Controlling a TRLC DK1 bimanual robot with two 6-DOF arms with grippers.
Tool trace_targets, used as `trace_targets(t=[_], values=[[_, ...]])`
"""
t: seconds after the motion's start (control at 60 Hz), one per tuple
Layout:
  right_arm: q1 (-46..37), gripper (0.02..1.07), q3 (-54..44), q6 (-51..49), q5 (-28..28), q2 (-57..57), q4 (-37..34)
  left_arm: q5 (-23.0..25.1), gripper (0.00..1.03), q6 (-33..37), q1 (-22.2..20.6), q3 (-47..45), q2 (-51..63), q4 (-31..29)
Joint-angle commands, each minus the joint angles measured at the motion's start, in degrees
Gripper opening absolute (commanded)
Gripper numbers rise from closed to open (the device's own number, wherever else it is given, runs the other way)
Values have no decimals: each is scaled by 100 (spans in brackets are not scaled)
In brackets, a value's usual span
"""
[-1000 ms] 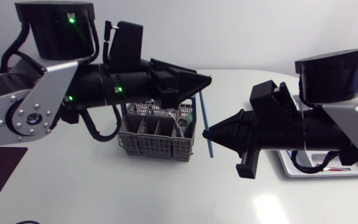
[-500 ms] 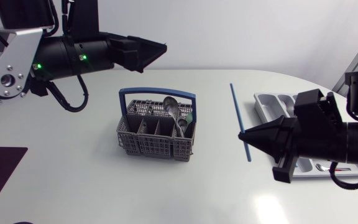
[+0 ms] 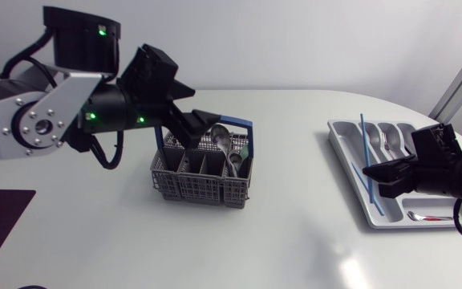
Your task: Sort the cutlery from the basket into the organizer compartments.
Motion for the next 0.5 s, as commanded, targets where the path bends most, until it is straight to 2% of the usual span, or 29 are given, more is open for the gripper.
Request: trace_targets(t=[0.0,0.1,0.3,0.483], values=[[-219,8,222,-34,165,431,135,-216,95,500,-192,-240,226,-58],[-422,8,354,54,385,888,258,-586,95,817,-368,-336,393,-76],[-615,8,574,195,772,1521,355,-621,95,1107,-421,-380,604,-111],[-712,9,697,256,1044,1978,460,-1034,95,1555,-808,-530,745,-146]])
